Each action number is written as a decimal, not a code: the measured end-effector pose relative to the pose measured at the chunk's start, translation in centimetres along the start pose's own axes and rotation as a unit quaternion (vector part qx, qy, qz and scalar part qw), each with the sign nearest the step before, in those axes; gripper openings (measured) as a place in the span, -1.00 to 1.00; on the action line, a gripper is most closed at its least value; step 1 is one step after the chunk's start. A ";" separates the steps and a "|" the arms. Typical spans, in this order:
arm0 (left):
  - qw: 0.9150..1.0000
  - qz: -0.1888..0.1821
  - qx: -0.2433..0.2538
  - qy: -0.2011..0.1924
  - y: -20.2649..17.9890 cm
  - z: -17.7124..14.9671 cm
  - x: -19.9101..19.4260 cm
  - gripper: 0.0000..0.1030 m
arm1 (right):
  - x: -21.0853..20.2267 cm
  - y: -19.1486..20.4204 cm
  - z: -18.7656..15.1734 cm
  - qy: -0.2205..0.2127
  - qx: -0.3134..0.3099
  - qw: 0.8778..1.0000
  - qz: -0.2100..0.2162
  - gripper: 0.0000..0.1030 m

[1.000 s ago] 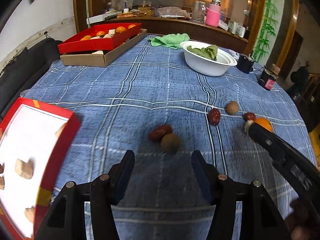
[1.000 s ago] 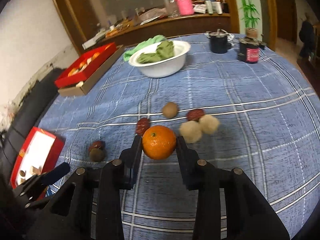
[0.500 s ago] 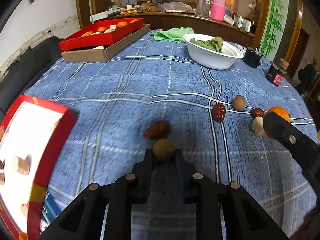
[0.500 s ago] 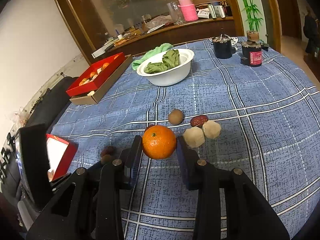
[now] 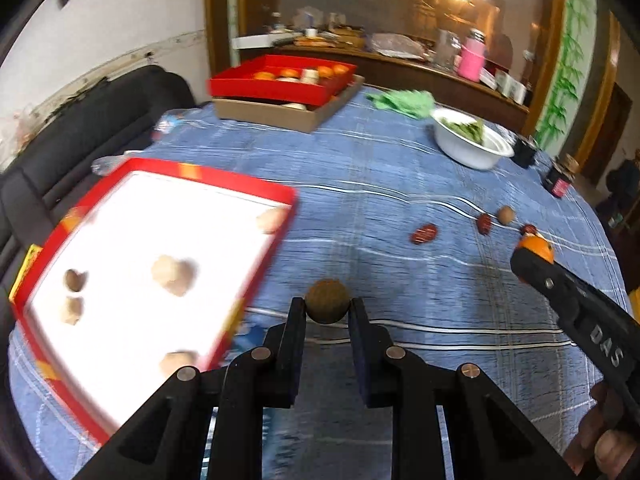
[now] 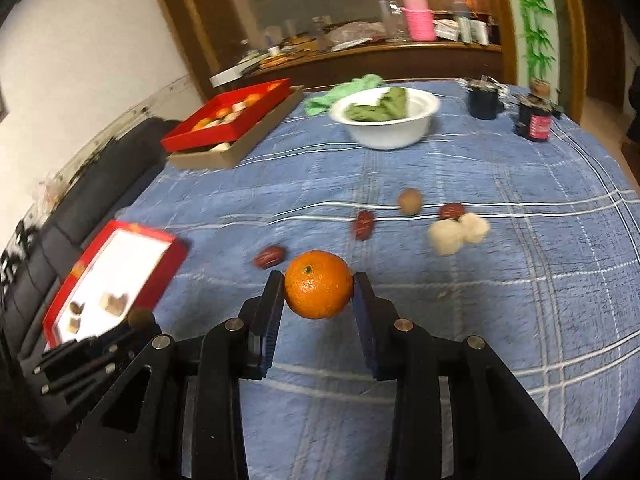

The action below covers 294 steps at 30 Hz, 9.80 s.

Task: Organize fruits
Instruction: 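Carry the mandarin with the right gripper while the left carries the brown fruit to the lid, then open the right gripper over the lid while the left releases the brown fruit there, then grasp a cream rough ball with the right gripper while the left grasps a red date, then carry the cream ball with the right gripper while the left carries the red date to the lid, then open the right gripper over the lid while the left releases the red date there, then move both grippers back over the fruits on the tablecloth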

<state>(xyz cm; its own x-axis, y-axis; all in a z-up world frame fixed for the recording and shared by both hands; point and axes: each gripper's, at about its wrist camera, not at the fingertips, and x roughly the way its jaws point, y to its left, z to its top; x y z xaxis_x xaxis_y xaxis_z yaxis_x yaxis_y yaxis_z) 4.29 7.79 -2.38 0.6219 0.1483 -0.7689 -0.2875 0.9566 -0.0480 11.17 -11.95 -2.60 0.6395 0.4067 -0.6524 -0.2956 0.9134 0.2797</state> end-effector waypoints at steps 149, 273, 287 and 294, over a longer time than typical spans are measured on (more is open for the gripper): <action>0.995 -0.073 0.066 0.013 -6.0 1.5 4.2 -0.72 | 3.1 -6.3 1.1 0.026 0.028 0.997 -0.065 -0.45; 0.991 0.087 -0.098 -0.012 18.9 5.2 0.1 0.14 | 7.5 21.3 0.6 0.066 -0.130 0.988 0.052 0.42; 0.996 -0.033 0.055 -0.055 0.3 2.8 -0.8 0.30 | -0.6 -1.2 -0.8 0.002 0.024 0.996 -0.085 0.54; 0.994 -0.063 0.089 -0.026 -6.3 3.3 3.2 0.31 | 1.3 -10.0 1.1 0.020 0.050 0.990 -0.131 0.38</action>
<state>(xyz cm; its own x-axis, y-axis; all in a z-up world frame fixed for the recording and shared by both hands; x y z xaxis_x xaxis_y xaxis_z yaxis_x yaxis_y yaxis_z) 10.50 3.11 -2.48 0.6823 0.0334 -0.7303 -0.0749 0.9969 -0.0244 15.75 -20.53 -5.51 0.6564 0.1557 -0.7382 -0.0501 0.9853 0.1633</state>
